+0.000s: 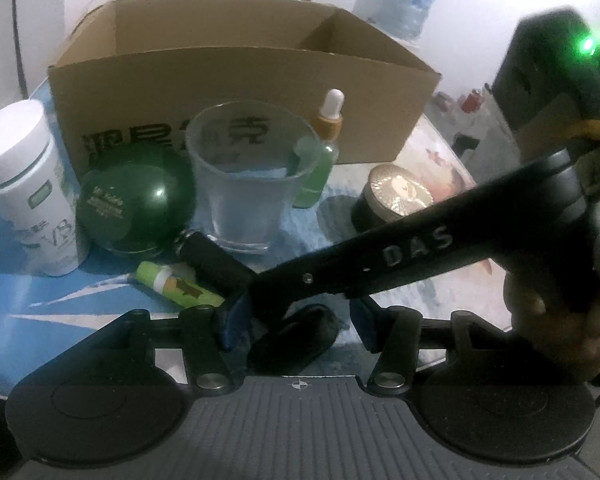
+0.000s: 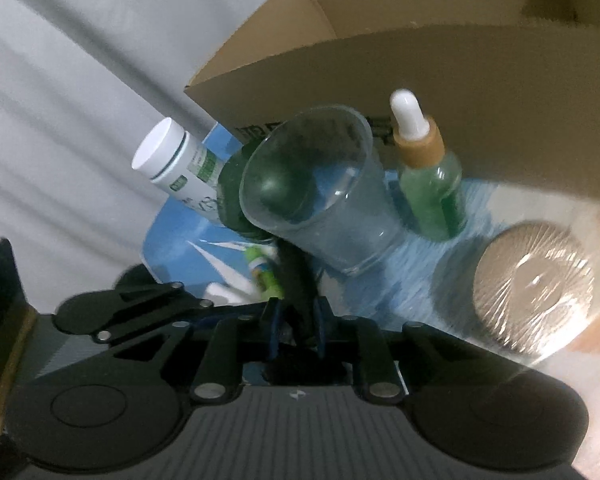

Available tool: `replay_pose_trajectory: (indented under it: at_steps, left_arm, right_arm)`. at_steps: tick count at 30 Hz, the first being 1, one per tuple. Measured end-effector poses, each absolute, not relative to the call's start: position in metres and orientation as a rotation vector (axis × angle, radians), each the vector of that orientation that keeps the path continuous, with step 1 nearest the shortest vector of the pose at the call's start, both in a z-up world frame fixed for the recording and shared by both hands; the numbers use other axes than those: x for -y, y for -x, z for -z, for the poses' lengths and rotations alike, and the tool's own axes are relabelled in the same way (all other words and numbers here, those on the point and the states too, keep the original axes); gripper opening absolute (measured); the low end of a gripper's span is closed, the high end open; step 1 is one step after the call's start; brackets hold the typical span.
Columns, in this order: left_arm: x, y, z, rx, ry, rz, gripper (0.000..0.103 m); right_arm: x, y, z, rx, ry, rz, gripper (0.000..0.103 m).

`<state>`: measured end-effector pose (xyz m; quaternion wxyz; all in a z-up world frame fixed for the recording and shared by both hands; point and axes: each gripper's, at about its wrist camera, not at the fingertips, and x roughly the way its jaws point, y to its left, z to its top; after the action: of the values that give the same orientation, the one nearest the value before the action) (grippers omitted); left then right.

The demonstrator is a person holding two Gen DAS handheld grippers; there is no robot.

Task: Organize rigid objects
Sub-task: 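Close the right gripper on the black cylindrical battery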

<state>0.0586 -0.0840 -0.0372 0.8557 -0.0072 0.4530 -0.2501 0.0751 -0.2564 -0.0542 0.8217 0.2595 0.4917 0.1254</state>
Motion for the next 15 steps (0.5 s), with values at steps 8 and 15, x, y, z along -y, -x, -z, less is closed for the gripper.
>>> replay_pose_trajectory:
  at_steps: [8, 15]
  left_arm:
    - [0.069, -0.068, 0.042, -1.018, 0.078, 0.473, 0.048]
    - [0.068, -0.071, 0.044, -1.032, 0.094, 0.456, 0.046]
  right_arm:
    - [0.271, -0.083, 0.072, -1.079, -0.776, -0.306, 0.019]
    - [0.272, -0.091, 0.09, -1.098, -0.857, -0.269, 0.021]
